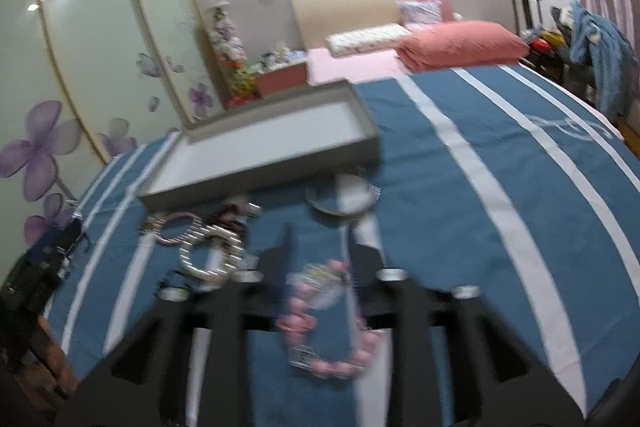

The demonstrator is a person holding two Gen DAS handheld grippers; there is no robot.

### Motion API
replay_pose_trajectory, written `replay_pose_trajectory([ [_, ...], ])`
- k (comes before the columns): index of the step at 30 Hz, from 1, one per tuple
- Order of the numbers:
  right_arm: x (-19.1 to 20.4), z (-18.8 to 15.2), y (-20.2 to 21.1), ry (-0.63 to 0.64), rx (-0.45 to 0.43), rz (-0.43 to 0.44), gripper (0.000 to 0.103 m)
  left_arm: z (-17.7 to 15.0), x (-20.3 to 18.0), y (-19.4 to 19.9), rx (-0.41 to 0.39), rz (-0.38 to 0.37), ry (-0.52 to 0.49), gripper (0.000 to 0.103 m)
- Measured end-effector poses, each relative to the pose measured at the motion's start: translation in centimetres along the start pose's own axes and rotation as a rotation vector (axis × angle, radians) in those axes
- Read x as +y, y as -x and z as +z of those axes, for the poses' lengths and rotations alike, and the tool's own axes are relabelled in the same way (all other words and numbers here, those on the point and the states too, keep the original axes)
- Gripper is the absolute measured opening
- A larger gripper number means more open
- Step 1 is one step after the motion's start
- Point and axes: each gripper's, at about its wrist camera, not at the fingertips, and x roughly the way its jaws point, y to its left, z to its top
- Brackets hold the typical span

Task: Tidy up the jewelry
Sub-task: 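Close the left tool on the silver bangle while the right tool lifts the pink bracelet, then carry the pink bracelet in the right tool over the white tray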

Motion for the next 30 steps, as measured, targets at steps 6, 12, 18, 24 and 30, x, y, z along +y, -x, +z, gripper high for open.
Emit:
replay_pose_trajectory([
  [6, -2.1, -1.2, -1.3, 0.019, 0.119, -0.021, 0.045, 0.0, 0.7, 0.0, 0.005, 0.007, 0.012, 0.070],
  [12, -1.3, -2.1, -3.0, 0.083, 0.200, -0.045, 0.045, -0.1, 0.7, -0.1, 0.015, 0.002, 0.006, 0.070],
  [18, -0.9, -2.8, -3.0, 0.124, 0.224, -0.084, 0.034, -0.2, 0.7, -0.1, 0.018, 0.002, 0.007, 0.070],
  [24, -0.4, -3.4, -2.5, 0.132, 0.218, -0.113, 0.034, -0.2, 0.5, -0.2, 0.026, -0.004, 0.001, 0.070],
  [30, 0.0, -3.4, -2.7, 0.155, 0.189, -0.140, 0.024, -0.2, 0.5, -0.2, 0.028, -0.005, 0.000, 0.070],
])
